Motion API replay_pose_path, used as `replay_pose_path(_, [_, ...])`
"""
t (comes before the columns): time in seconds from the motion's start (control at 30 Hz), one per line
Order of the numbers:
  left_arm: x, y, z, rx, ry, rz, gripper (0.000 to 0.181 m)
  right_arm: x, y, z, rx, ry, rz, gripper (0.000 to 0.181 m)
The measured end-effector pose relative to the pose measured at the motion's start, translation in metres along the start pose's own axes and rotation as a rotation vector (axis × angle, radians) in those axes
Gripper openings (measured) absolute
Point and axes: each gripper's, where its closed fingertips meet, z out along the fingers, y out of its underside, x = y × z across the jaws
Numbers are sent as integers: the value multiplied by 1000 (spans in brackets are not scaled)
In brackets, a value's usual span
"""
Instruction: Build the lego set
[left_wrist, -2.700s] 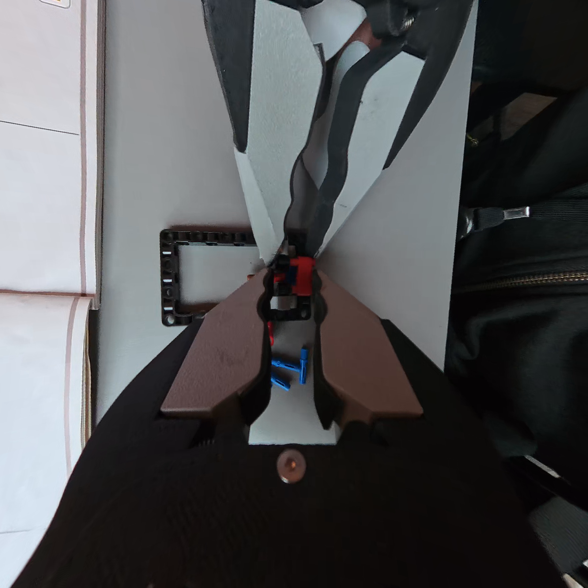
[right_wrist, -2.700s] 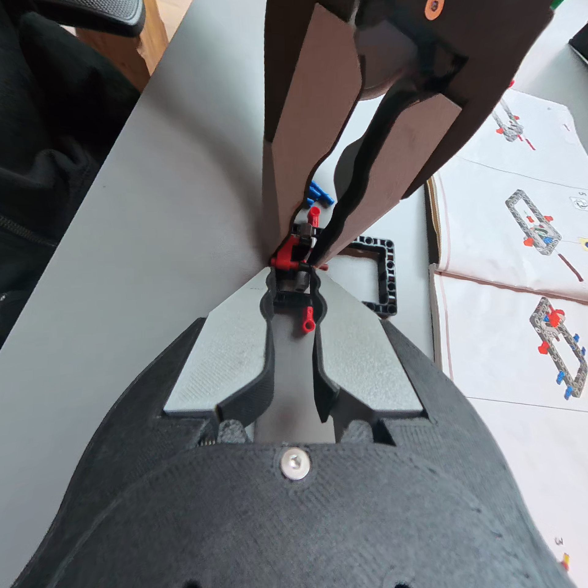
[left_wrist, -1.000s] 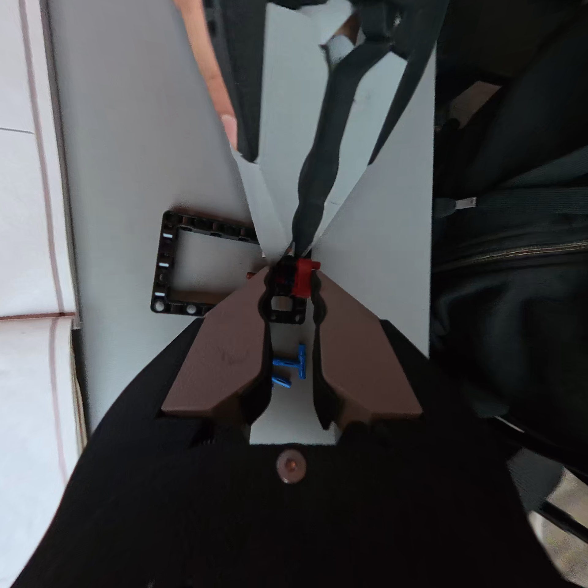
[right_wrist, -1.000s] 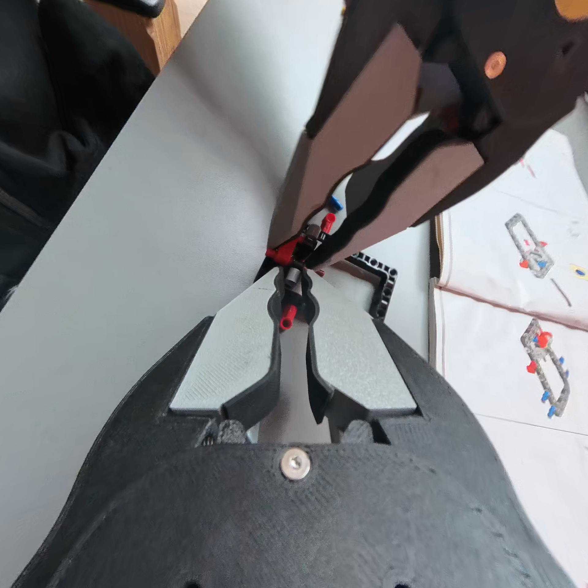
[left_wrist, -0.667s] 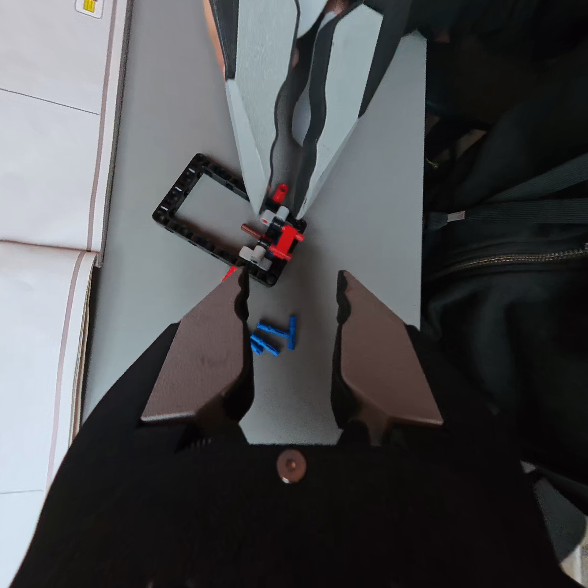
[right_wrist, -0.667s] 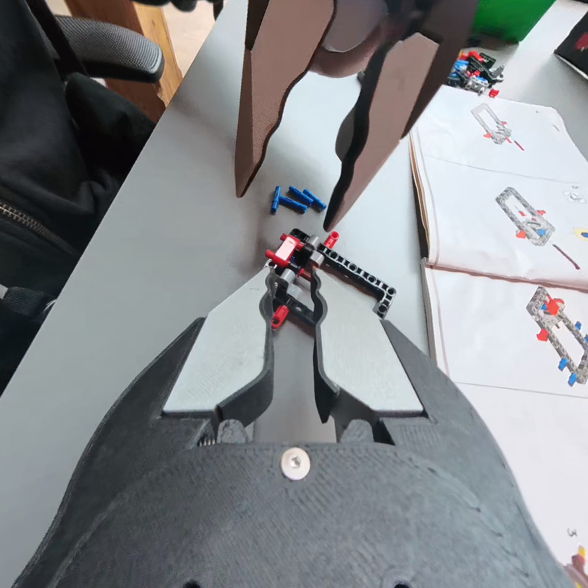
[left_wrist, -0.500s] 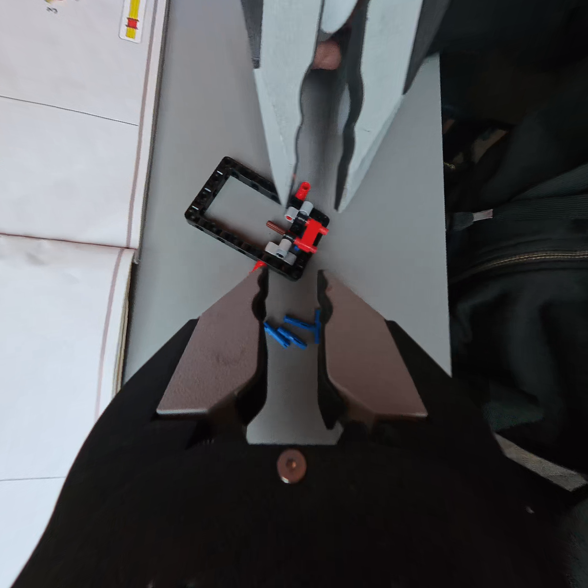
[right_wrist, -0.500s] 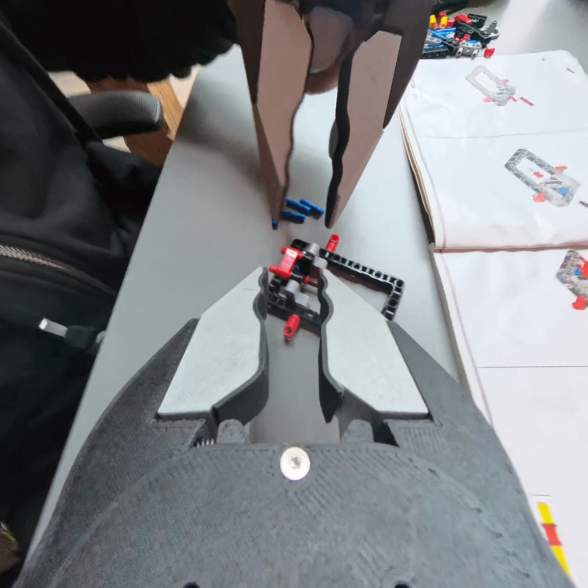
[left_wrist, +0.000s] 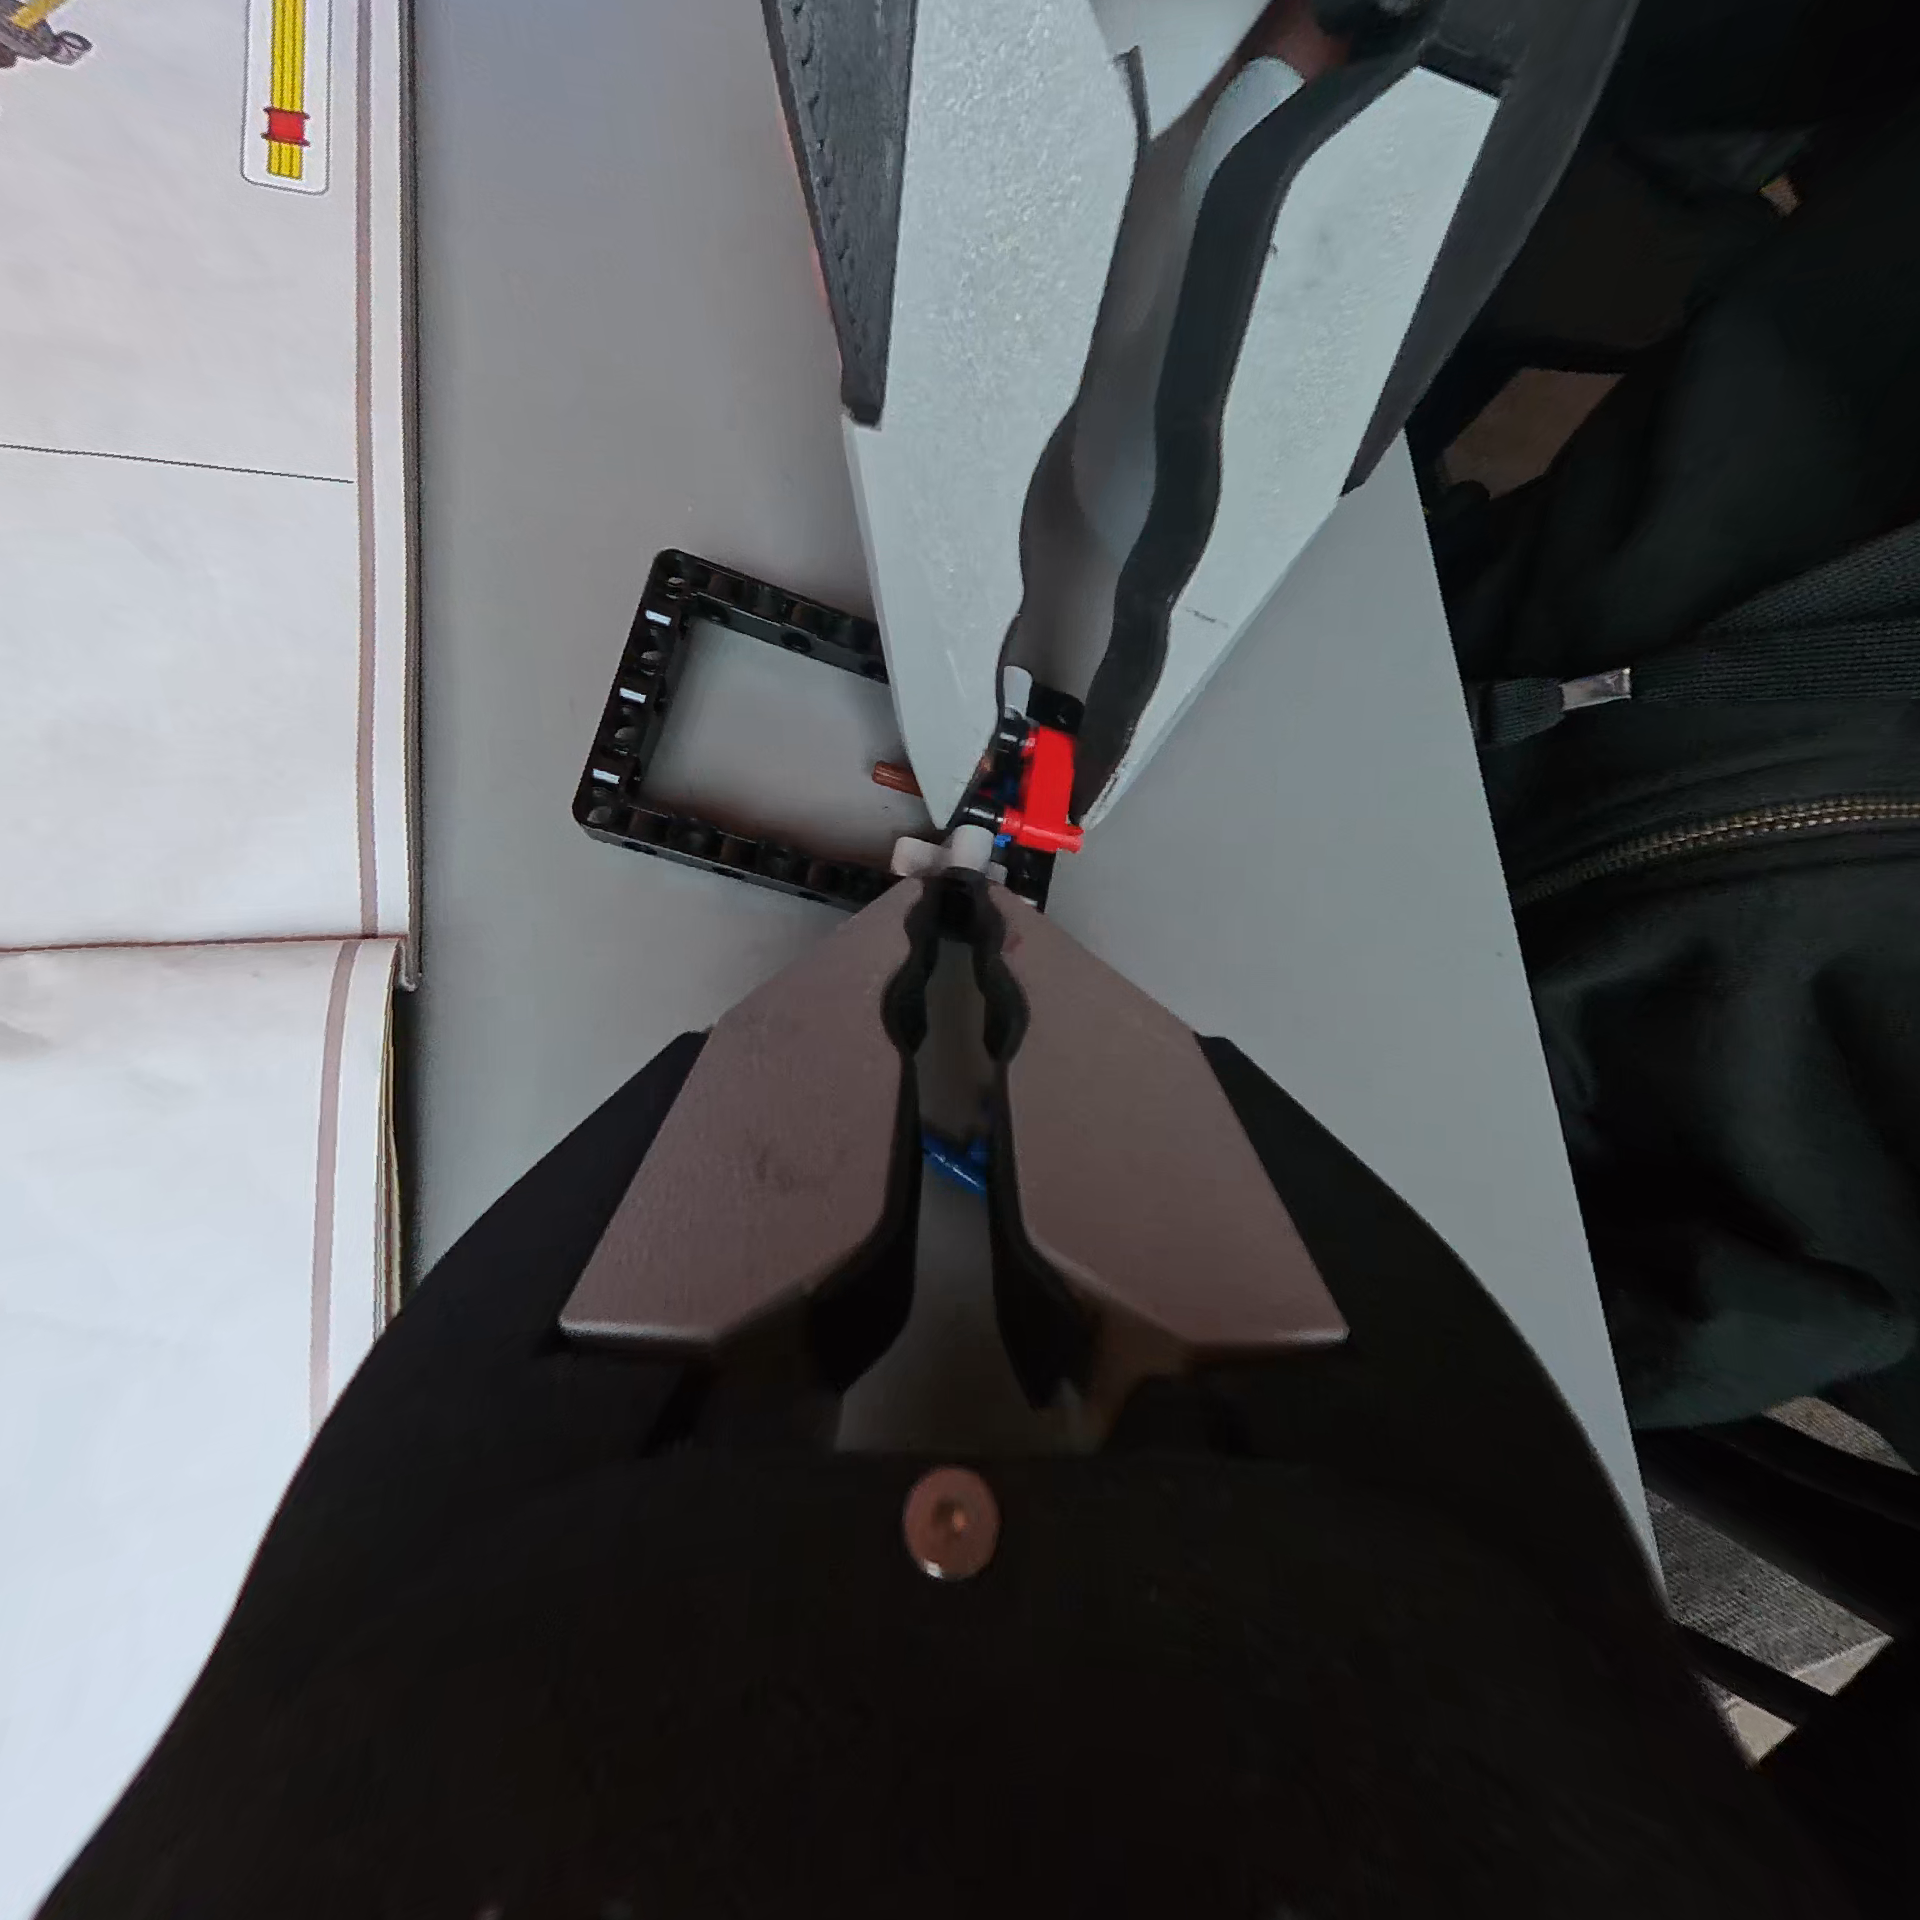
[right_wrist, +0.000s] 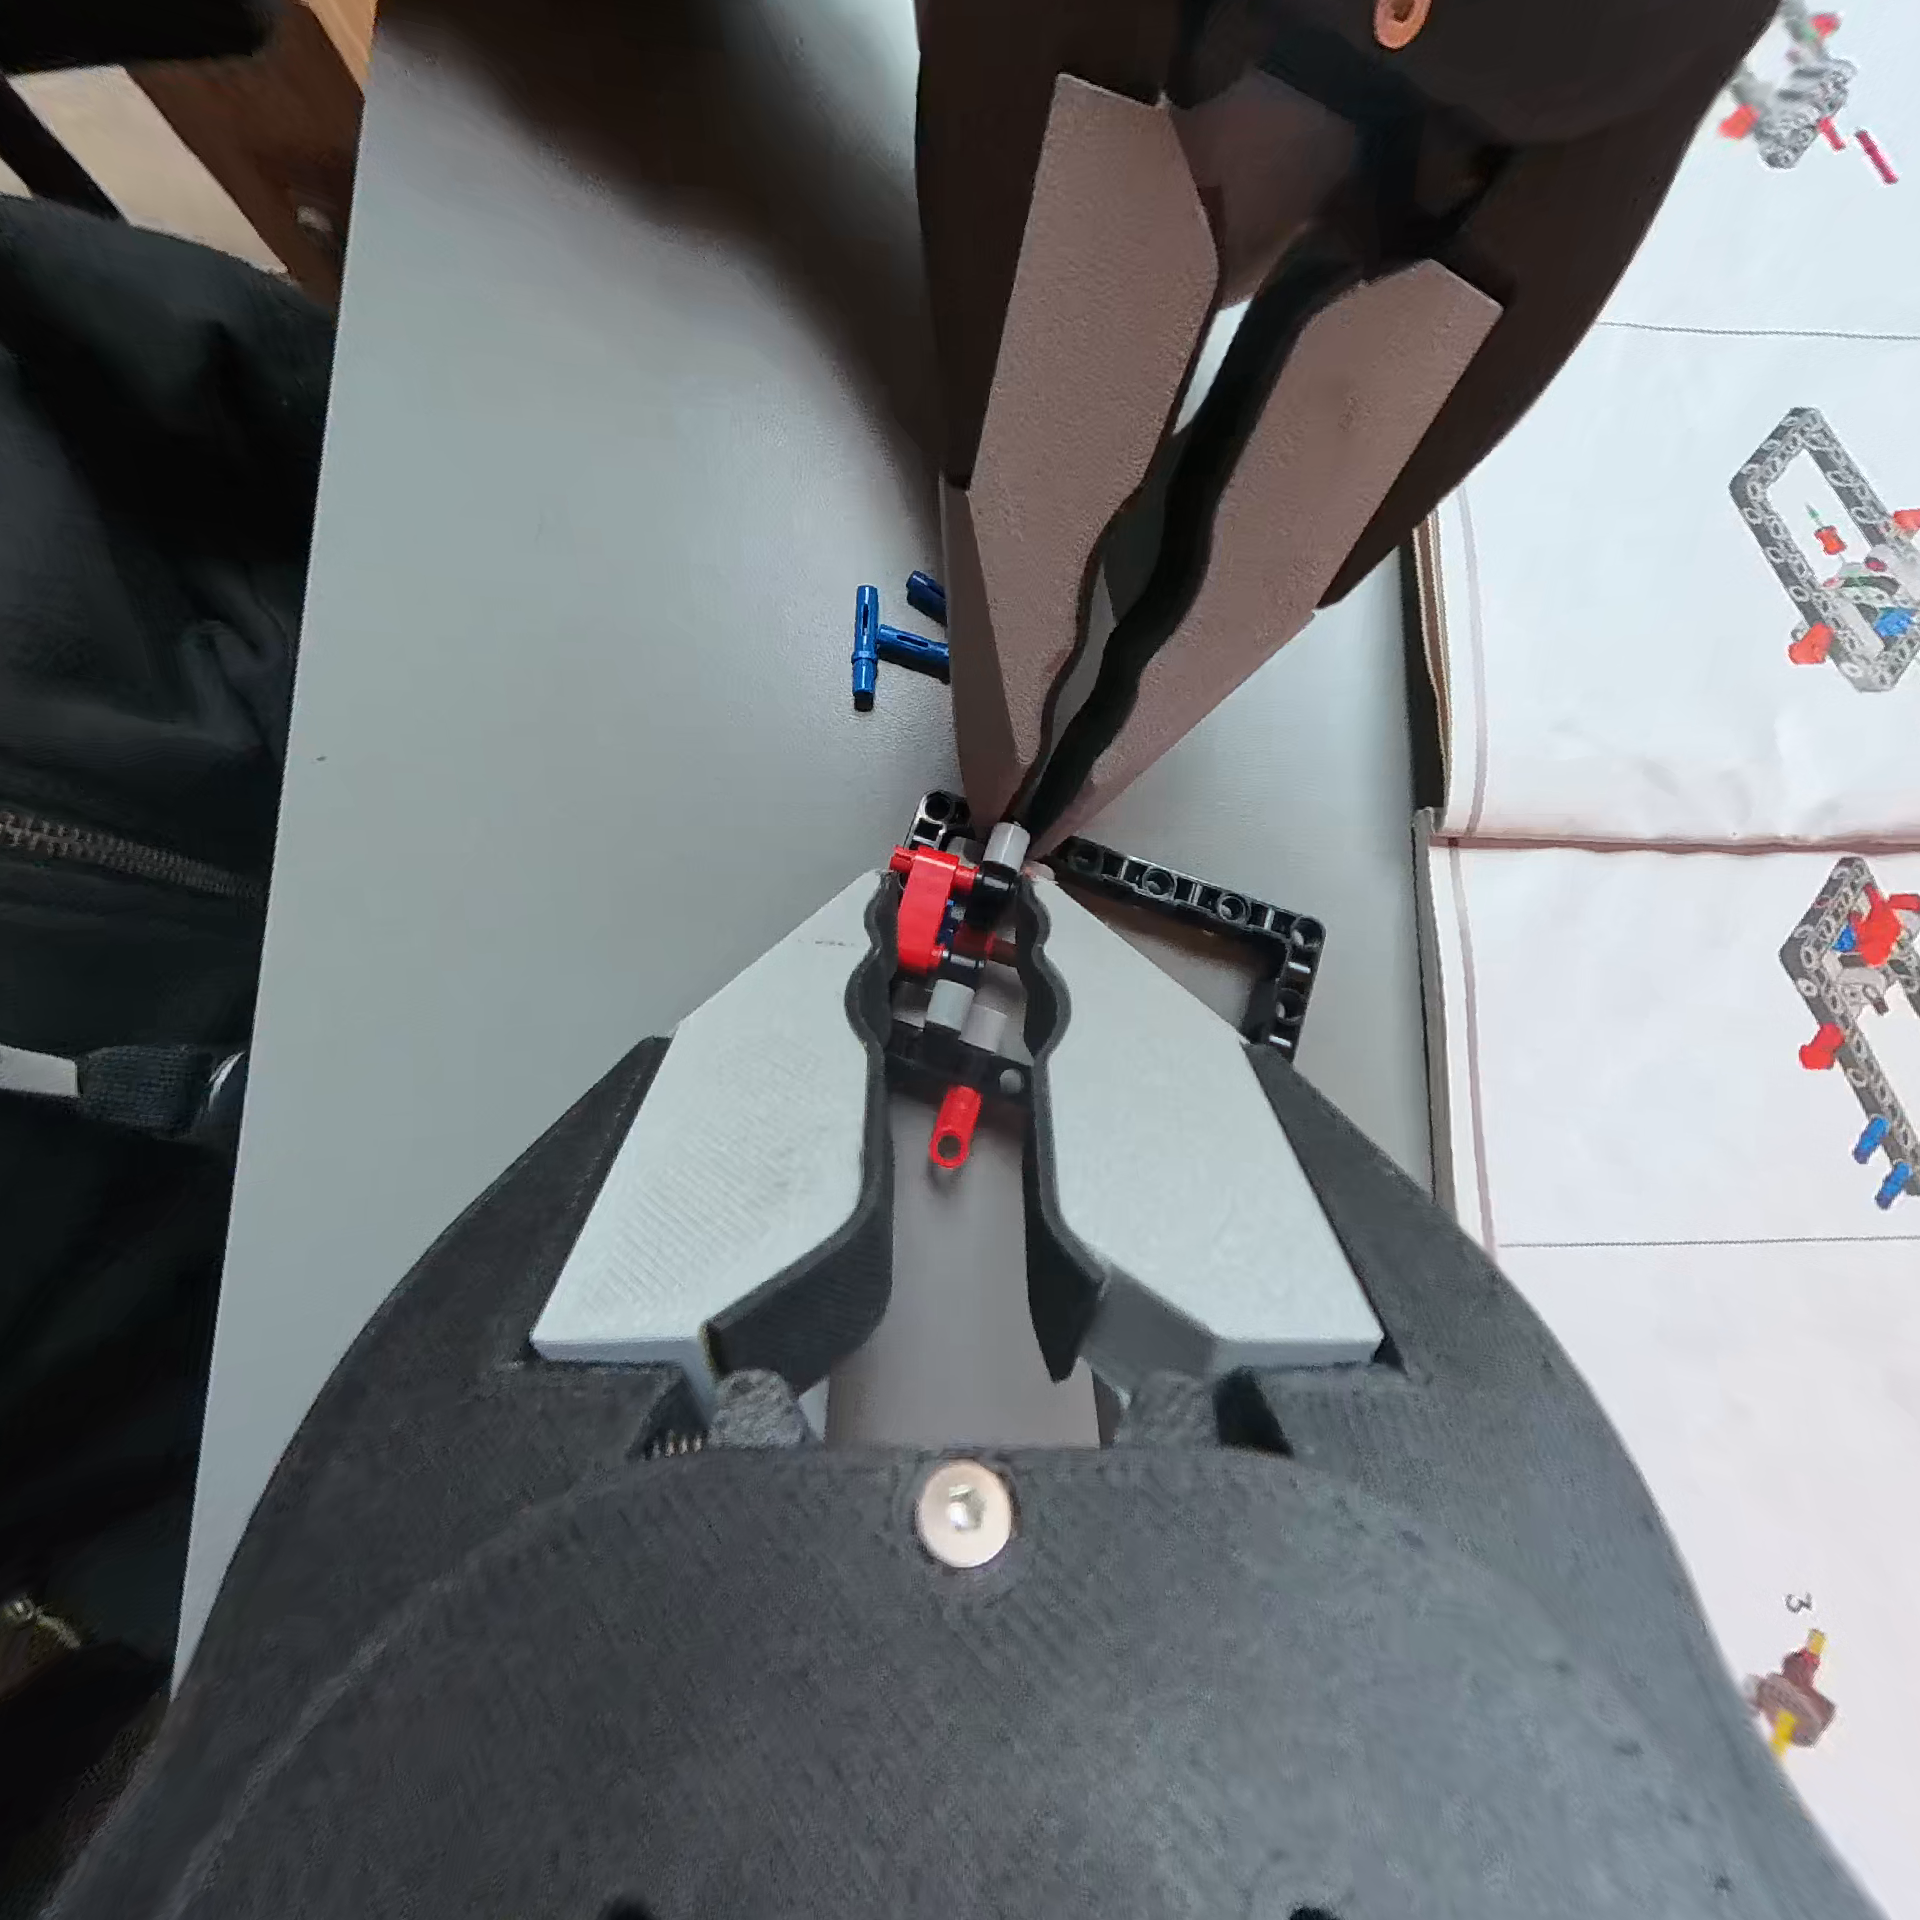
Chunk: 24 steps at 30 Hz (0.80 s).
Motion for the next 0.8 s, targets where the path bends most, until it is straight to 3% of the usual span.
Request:
replay_pose_path(0.5, [3, -2, 3, 26, 18, -42, 3, -5, 7, -1, -277, -280, 32, 20])
replay_pose_path(0.6, [6, -2, 2, 24, 17, -43, 9, -4, 7, 0, -294, -288, -4, 20])
replay_pose_path(0.8, [4, -1, 2, 24, -6, -42, 3, -6, 7, 0, -287, -291, -42, 19])
